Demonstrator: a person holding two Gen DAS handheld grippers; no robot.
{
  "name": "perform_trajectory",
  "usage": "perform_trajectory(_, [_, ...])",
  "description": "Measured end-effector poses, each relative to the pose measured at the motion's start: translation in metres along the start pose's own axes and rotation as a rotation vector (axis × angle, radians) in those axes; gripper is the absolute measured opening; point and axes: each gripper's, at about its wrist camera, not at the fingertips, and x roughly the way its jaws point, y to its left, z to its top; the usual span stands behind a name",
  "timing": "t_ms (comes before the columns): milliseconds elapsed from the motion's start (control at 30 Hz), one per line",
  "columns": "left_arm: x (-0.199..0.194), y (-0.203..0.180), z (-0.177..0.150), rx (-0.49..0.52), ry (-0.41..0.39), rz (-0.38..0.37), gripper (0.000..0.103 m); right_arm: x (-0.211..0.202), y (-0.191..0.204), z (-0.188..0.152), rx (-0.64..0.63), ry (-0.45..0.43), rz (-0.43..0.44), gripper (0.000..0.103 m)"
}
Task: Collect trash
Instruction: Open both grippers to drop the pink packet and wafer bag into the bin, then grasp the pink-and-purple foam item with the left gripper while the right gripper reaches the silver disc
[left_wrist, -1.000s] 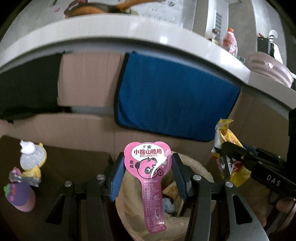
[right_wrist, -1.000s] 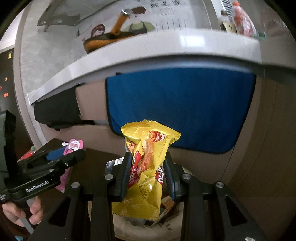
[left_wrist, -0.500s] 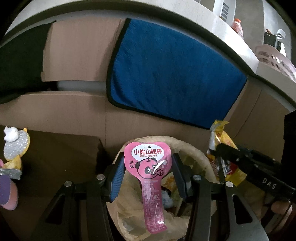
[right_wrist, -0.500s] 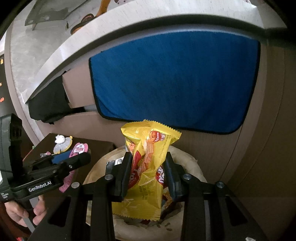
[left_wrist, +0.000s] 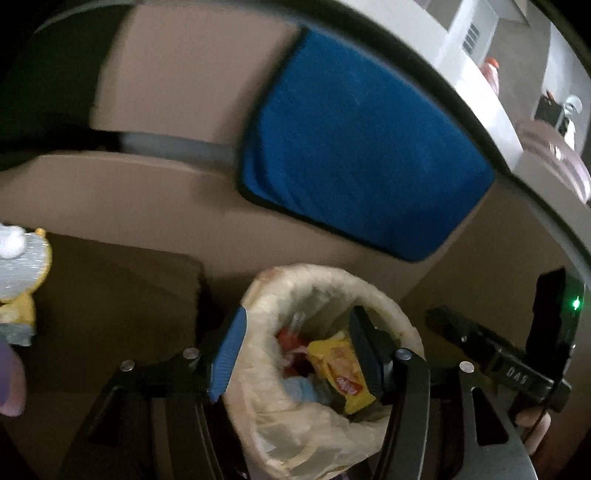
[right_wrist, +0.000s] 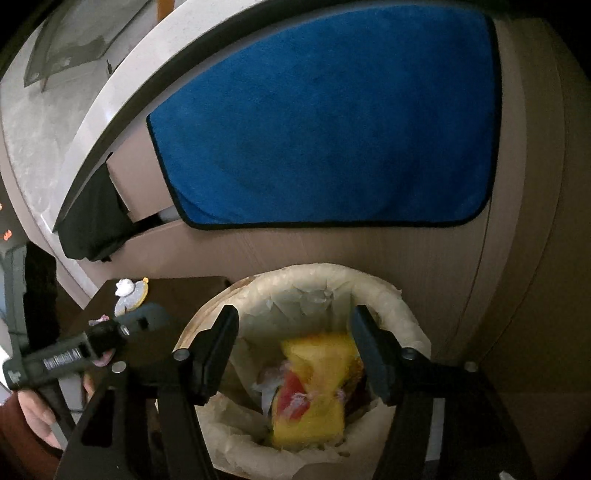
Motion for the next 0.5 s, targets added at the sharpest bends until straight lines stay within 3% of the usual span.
perform_trajectory(233, [-0.053,0.053,-0.002,-0.024,-0.050,0.097,0.058,-0.013,0.018,-0.003,-0.071,-0.016,-0.033,0.061])
perform_trajectory(500, [-0.113,0.164,-0.008,-0.166,-0.113,0.285,0.058,-0.002,0.065,-0.013,-0.145,-0.001,0.047,0.058])
